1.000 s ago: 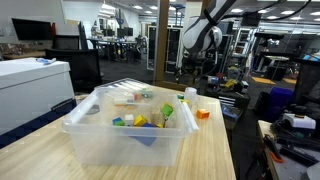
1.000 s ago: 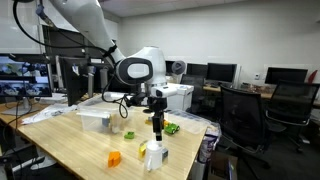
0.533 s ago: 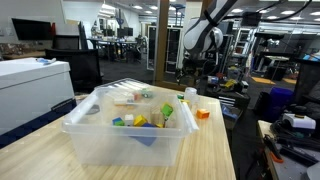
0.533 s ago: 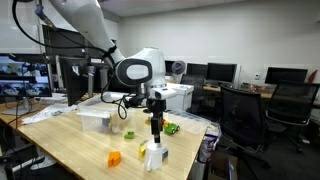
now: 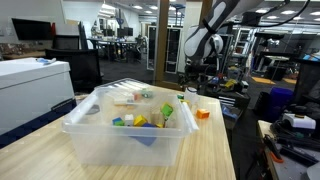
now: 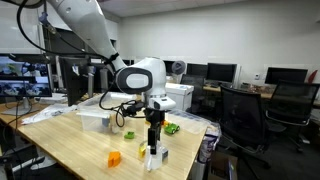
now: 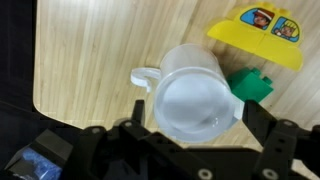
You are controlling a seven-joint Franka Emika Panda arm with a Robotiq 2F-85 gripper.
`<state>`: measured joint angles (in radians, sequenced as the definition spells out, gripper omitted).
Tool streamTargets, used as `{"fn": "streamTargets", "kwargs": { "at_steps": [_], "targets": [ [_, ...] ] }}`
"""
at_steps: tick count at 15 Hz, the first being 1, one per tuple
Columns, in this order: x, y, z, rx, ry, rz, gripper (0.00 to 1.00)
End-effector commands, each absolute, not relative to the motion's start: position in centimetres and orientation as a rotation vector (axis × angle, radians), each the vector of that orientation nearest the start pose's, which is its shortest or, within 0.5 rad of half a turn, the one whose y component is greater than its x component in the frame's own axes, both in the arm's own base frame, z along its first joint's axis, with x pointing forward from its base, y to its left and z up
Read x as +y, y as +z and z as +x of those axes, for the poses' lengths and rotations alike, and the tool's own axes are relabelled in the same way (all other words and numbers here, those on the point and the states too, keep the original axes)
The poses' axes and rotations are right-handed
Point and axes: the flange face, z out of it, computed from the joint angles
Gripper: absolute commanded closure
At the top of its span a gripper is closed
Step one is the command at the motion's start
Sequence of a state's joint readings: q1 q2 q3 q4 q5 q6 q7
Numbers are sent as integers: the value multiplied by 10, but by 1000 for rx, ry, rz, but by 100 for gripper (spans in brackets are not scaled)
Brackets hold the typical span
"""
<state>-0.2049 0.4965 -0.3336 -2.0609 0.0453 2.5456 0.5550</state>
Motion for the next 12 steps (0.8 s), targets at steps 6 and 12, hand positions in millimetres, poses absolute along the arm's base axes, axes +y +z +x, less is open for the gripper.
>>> {"fn": "streamTargets", "kwargs": {
  "at_steps": [6, 12],
  "targets": [
    [-303, 181, 503, 1715, 46, -2793, 27],
    [-298, 203, 502, 1688, -12, -2790, 49]
  ]
}}
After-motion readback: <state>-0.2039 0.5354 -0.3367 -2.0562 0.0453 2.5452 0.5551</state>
